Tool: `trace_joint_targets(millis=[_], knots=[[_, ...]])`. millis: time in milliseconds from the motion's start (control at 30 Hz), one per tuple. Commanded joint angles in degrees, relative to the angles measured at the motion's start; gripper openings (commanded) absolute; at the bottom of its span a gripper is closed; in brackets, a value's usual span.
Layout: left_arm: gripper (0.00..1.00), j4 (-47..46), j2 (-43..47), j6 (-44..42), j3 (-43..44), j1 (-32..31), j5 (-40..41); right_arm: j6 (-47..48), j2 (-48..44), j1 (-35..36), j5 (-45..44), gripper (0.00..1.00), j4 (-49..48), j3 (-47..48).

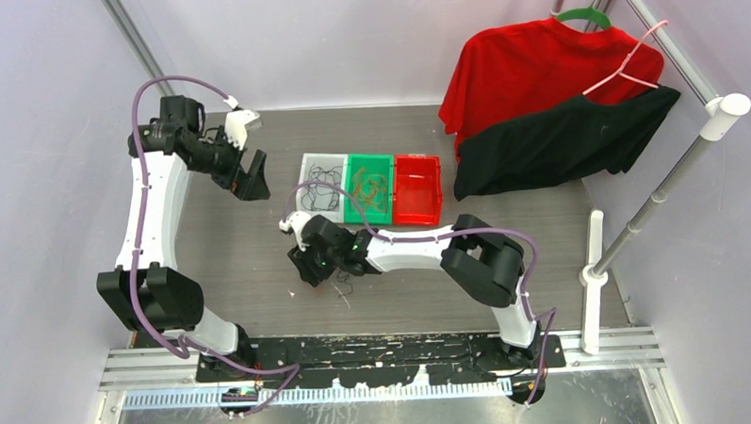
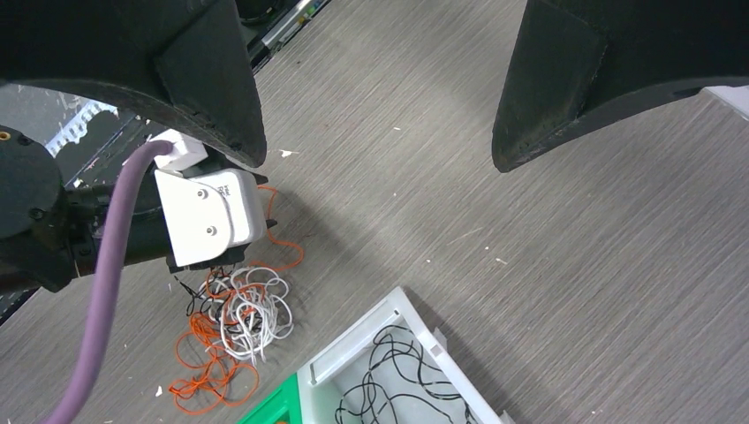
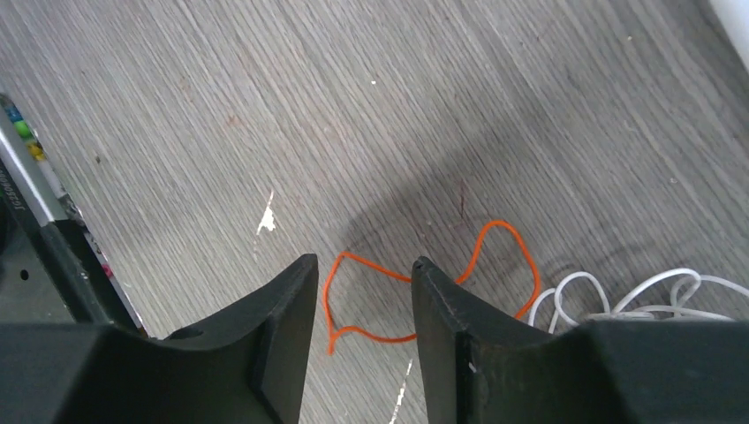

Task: Untangle the cables
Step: Untie the cable.

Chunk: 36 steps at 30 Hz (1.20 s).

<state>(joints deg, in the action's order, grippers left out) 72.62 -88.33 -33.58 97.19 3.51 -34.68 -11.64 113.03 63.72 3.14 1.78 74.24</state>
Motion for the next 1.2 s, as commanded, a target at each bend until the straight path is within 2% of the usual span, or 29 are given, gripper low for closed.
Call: trace_joint_targets(millis=[0,200,333,500,633,700,833,1000,1033,1167], knots=[[0.98,-1.4,3.0,-0.8,-0.4,0.6,-2.5,1.4,-0.7,0.2,0.3,0.48,0.4,3.8],[0.98,-0.3,3.1,-1.9,-1.0,1.1,-3.8,4.8,-2.1,0.3,0.2,0.51,4.0,4.5],[0.98,-0.4,3.4,-2.0,-1.1,1.2,-3.8,5.1,-1.5,0.3,-2.6,0.52,6.5,5.6],[0.98,0.3,3.6,-2.5,-0.5,1.5,-4.3,4.7,-2.4,1.3,-7.0,0.58,7.1,5.1],[0.98,0.5,3.6,-2.4,-0.4,1.6,-4.3,4.5,-1.9,1.5,-6.8,0.56,7.2,5.4],[0.98,0.6,3.7,-2.5,-0.2,1.6,-4.4,4.4,-1.4,1.5,-6.2,0.50,7.2,5.3],[0.98,0.6,3.9,-2.5,-0.3,1.6,-4.4,4.2,-1.2,1.5,-5.7,0.24,7.4,5.5],[0.98,0.6,3.7,-2.3,0.1,1.7,-4.9,5.1,-3.5,1.5,-7.6,0.05,7.5,4.7],[0.98,0.6,3.8,-2.2,0.0,1.7,-5.1,5.2,-4.4,1.5,-7.7,0.02,7.2,4.4],[0.98,0.6,3.6,-2.0,0.1,1.7,-5.3,3.9,-7.9,1.5,-6.7,0.01,6.1,3.2]])
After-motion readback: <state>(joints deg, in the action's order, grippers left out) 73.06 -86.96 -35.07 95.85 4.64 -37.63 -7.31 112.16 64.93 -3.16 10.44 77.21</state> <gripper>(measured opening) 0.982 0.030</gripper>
